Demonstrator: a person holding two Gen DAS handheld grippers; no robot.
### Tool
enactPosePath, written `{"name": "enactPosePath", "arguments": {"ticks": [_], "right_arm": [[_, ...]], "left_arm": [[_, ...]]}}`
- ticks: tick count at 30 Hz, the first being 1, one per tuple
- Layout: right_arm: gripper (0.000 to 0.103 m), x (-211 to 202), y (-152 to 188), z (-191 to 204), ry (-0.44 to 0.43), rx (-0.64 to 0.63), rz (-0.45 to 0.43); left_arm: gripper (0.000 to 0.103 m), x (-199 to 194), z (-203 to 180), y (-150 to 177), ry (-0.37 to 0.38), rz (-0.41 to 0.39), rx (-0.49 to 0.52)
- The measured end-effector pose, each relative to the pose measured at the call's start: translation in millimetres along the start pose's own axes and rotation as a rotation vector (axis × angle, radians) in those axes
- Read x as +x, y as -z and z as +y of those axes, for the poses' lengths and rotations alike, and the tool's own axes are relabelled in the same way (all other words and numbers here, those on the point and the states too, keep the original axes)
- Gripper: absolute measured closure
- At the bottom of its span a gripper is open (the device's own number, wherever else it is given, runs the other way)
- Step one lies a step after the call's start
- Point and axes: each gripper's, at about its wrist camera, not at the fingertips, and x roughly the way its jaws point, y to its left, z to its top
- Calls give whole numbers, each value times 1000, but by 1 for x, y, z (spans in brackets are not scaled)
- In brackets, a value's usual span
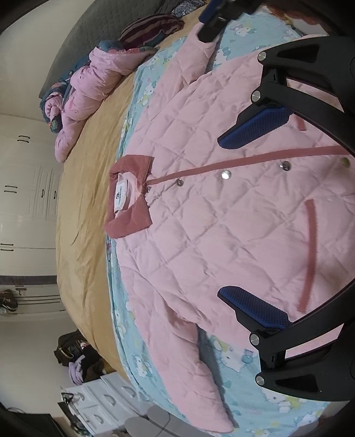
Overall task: Fold large clothes
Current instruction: 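Move the right tool over the jacket sleeve beside the right tool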
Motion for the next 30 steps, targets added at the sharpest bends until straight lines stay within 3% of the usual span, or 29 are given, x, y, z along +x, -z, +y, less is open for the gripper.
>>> {"name": "enactPosePath", "arguments": {"ticks": [15, 30], "right_arm": [[4, 68, -48, -56, 101, 173, -5], [4, 110, -26, -147, 241, 332, 39]], "left_arm": [[9, 50, -34, -38, 46, 29, -3], [9, 106, -83, -61, 54, 63, 52]]}}
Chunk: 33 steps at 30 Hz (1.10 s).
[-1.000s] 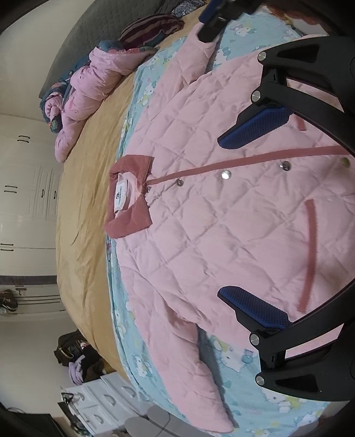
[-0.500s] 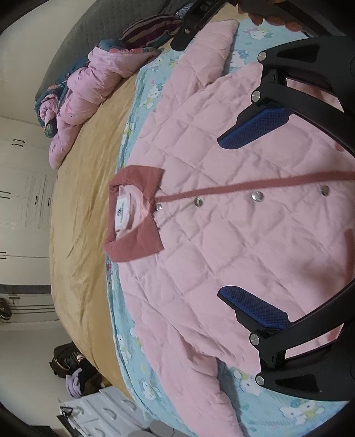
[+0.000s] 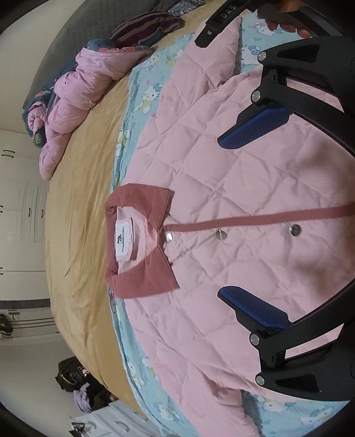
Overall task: Fold large clothes
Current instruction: 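Move the right tool over the jacket sleeve beside the right tool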
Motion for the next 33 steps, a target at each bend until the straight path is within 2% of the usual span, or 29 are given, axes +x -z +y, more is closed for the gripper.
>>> {"name": "enactPosePath", "arguments": {"ticks": [11, 23, 27, 33], "right_arm": [[4, 36, -5, -88, 86, 219, 43], [4, 49, -1, -180, 118, 470, 57], [4, 60, -3, -220, 118, 583, 61], [4, 81, -8, -257, 150, 675, 88]], "left_arm": [[9, 38, -34, -2, -8, 54, 41], [9, 64, -67, -3, 22, 93, 69], [9, 71, -74, -5, 24, 105, 79], [9, 78, -76, -9, 18, 112, 77]]}}
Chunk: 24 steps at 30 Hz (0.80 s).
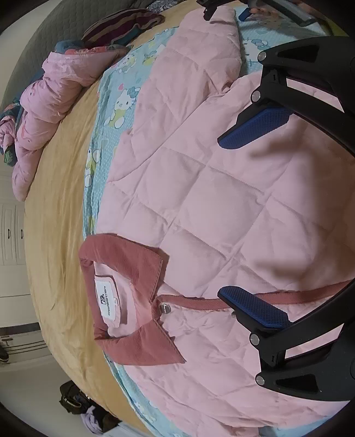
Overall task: Fold large clothes
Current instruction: 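Move the right tool over the jacket sleeve beside the right tool, then grasp the sleeve cuff with the right tool and lift it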
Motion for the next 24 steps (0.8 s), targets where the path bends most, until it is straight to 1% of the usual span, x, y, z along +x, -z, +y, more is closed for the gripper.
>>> {"name": "enactPosePath", "arguments": {"ticks": [3, 8, 11, 12, 13, 14, 15, 16, 19, 21, 24], "right_arm": [[4, 14, -10, -12, 0, 66, -3], [5, 19, -20, -22, -73, 136, -54], [24, 19, -26, -28, -103, 173, -80], [33, 19, -26, -29, -116, 180, -82], [49, 18, -28, -28, -142, 177, -86], [55, 18, -30, -27, -166, 169, -89], [67, 16, -31, -23, -199, 149, -89], [75, 12, -32, -20, -224, 131, -94], [83, -12, -33, 0, -313, 52, -141], [84, -31, -32, 15, -364, 3, -164], [85, -59, -30, 40, -432, -66, -192]], "left_arm": [[9, 1, 1, -1, -3, 0, -2], [9, -1, 5, -2, -5, -7, -9], [9, -5, 9, -5, -3, -9, -19], [9, -8, 11, -6, -2, -14, -24], [9, -11, 14, -8, -4, -20, -30], [9, -14, 17, -10, -7, -25, -38], [9, -17, 20, -12, -7, -30, -46], [9, -21, 23, -14, 1, -34, -55], [9, -33, 30, -19, 14, -50, -63], [9, -44, 36, -23, 10, -70, -68], [9, -59, 44, -27, 25, -87, -88]]}}
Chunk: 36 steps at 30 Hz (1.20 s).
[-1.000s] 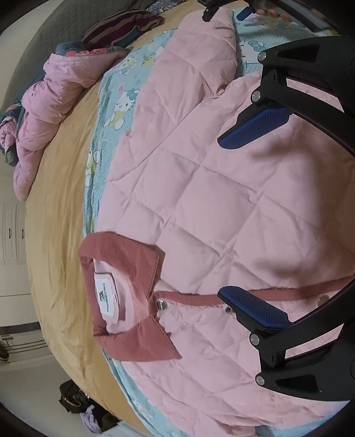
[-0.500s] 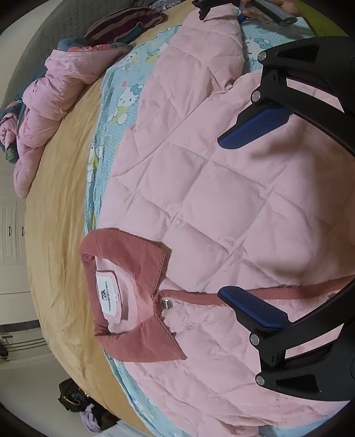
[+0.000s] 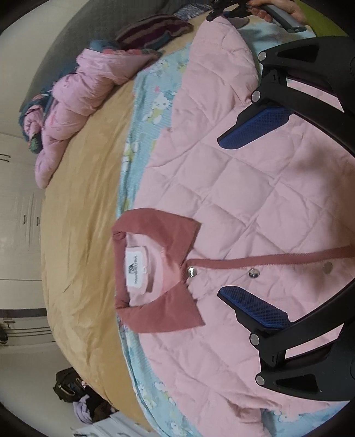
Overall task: Fold large clothes
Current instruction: 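Grasp the sleeve cuff with the right tool and lift it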
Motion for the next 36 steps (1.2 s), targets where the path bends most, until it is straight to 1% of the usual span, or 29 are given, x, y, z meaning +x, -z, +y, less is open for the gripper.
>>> {"name": "enactPosePath", "arguments": {"ticks": [5, 9, 11, 14, 16, 18, 21, 25, 30, 33, 36], "right_arm": [[86, -22, 1, 61, -95, -136, -20], [86, -38, 11, 115, -171, -236, -17], [87, -43, 16, 136, -196, -277, -13], [87, -51, 27, 171, -231, -356, -10], [87, -56, 37, 192, -258, -408, -8], [87, -60, 49, 213, -284, -461, 0], [87, -62, 65, 241, -317, -519, 11], [87, -63, 87, 269, -358, -584, 33], [87, -69, 129, 300, -411, -652, 71], [87, -68, 151, 317, -428, -680, 102], [87, -63, 179, 332, -435, -734, 133]], "left_arm": [[9, -23, 14, -8, 31, -14, -26], [9, -46, 29, -15, 40, -43, -38], [9, -56, 41, -19, 55, -53, -62], [9, -70, 56, -23, 52, -78, -77], [9, -78, 68, -23, 63, -88, -97], [9, -85, 81, -24, 66, -97, -118], [9, -95, 101, -21, 48, -110, -138], [9, -106, 128, -18, 41, -124, -174], [9, -116, 161, -13, 32, -139, -222], [9, -120, 181, -9, 27, -147, -254], [9, -122, 198, -5, 28, -153, -285]]}}
